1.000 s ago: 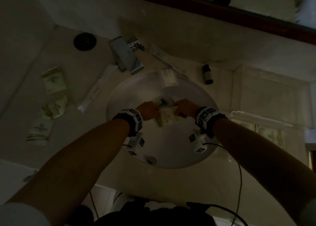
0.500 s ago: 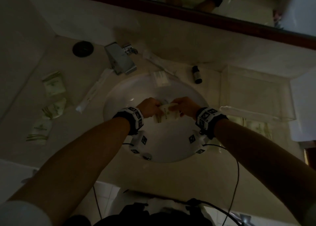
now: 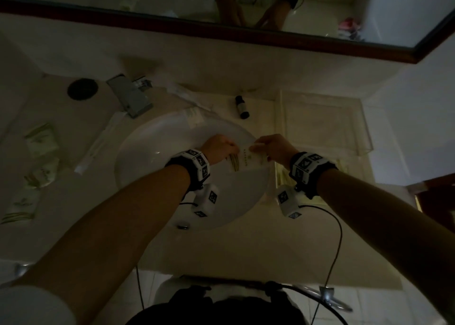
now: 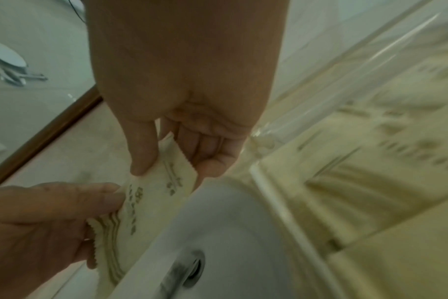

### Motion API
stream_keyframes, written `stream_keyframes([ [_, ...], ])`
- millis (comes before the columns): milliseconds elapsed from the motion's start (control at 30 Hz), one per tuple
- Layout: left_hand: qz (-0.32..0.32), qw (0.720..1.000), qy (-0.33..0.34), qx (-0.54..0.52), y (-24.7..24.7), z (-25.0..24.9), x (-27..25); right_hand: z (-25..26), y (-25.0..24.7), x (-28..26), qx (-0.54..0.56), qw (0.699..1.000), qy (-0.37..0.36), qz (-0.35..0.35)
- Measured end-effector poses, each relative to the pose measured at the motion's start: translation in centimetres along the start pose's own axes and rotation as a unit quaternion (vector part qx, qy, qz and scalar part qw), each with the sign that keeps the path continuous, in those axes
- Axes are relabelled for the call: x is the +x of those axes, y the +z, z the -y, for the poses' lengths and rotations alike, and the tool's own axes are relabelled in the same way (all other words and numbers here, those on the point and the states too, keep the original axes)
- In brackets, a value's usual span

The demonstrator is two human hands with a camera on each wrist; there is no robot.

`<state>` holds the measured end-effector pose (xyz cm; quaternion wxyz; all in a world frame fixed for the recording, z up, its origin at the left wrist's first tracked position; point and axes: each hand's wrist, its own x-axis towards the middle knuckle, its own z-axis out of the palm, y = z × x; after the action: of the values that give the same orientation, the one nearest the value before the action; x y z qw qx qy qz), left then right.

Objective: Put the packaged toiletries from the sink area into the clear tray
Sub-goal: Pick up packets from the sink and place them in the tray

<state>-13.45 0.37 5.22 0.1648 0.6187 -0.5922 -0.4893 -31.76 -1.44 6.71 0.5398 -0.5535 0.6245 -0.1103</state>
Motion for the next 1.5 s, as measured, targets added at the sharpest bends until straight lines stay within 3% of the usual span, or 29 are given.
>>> stream_keyframes([
  [133, -0.032, 0.999, 0.024, 0.022, 1.9, -2.4, 0.7, -1.0, -3.0, -1.7, 0.028, 0.999, 0.024, -0.012],
  [567, -0.015, 0.991, 0.069, 0.114, 8.4, -7.4, 1.7, -7.4, -10.4, -5.6, 0.077, 0.985, 0.109, -0.106],
  [733, -0.002, 0.970, 0.127, 0.206, 10.0, -7.7, 1.7, -8.7, -10.5, -5.7, 0.062, 0.985, 0.126, -0.101],
  [867, -0.033, 0.944, 0.165, 0.284, 10.7, -7.5, 1.8, -9.1, -10.2, -5.4, 0.040, 0.986, 0.134, -0.094],
  [1033, 0.036, 0.924, 0.176, 0.337, 11.1, -7.5, 1.9, -9.2, -9.8, -4.9, 0.039, 0.984, 0.147, -0.094],
  [1200, 0.091, 0.897, 0.179, 0.395, 11.8, -7.3, 2.2, -9.0, -9.8, -5.0, -0.050, 0.988, 0.135, -0.049],
  [1500, 0.065, 0.896, 0.174, 0.403, 12.4, -7.0, 2.3, -10.3, -10.8, -5.5, -0.008, 0.986, 0.166, -0.020],
])
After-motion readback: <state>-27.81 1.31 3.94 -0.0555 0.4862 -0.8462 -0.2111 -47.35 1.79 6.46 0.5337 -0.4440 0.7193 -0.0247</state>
